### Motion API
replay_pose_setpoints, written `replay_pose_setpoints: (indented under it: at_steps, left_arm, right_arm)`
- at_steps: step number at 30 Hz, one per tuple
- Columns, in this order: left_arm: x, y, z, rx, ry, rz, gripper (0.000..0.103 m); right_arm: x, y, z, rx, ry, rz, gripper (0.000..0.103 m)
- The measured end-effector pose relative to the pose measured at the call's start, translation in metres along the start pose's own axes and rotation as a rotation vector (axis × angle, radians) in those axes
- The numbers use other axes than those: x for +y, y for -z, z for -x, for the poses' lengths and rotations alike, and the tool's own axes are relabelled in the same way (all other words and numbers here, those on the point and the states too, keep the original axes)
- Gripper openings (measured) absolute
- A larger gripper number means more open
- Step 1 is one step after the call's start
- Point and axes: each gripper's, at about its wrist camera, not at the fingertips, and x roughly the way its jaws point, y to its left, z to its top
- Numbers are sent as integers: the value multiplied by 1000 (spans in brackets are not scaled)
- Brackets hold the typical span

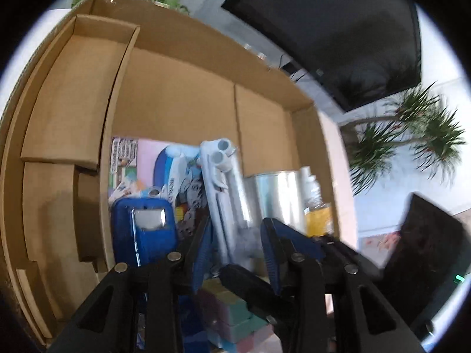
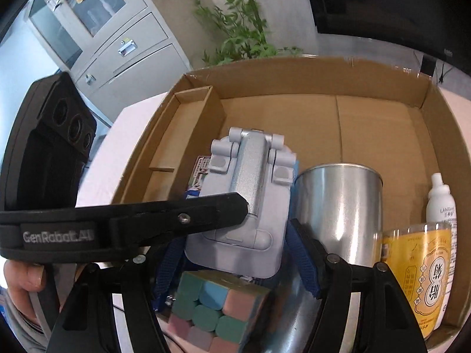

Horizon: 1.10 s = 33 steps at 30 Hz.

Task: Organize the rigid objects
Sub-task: 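Carry the phone stand into the box beside the cube and release, then grasp the white handheld fan by its head with the right gripper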

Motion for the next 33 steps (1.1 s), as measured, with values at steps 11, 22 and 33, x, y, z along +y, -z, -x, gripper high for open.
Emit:
replay_pose_setpoints:
  at_steps: [11,22,33]
  left_arm:
    - [-62,67,95,-249,-222,-199,50]
    - [-142,197,215,-505,-453,-357,91]
    - [30,288,91,-226,-207,82,76]
  right_arm:
    - [-6,56,75,-154,40,30,88]
    - [23,202,150,-227,-49,157,97]
    - [67,323,114,-53,-150,241,92]
